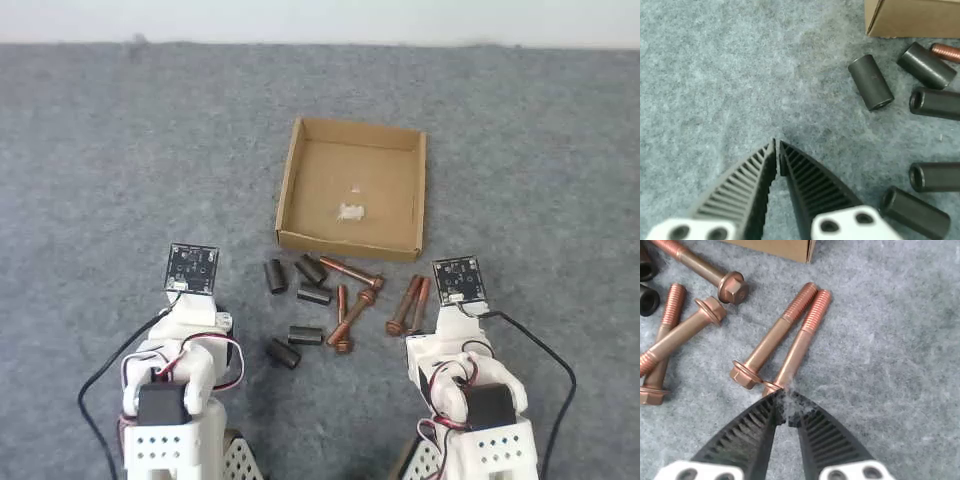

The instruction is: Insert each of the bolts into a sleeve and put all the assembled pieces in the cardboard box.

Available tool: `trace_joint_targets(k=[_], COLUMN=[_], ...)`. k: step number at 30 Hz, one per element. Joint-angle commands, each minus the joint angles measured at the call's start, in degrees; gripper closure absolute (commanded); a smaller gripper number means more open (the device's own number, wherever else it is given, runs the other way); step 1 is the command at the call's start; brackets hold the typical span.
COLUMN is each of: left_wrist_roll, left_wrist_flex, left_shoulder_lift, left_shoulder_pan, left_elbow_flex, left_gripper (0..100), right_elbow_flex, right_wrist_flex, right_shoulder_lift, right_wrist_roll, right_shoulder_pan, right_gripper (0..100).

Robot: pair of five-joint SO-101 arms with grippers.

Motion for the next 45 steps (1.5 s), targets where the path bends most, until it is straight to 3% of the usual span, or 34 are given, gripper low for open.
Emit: trace_joint_targets(k=[1,45], left_wrist_roll=[-0.26,-0.09], left_wrist_flex=[0.18,0.18], left_shoulder_lift=[-1.14,-1.14], left_shoulder_pan=[0.00,0.88], left_elbow_flex=[-0.40,-0.40], left_gripper=[99,99], right_elbow_flex=[0.70,0.70], right_wrist_flex=[0.31,0.31], right_shoulder_lift=[-1.19,-1.19], right_wrist_roll=[0.44,0.44], right_shoulder_pan=[-0.22,-0.22], right_gripper=[99.1,99.1])
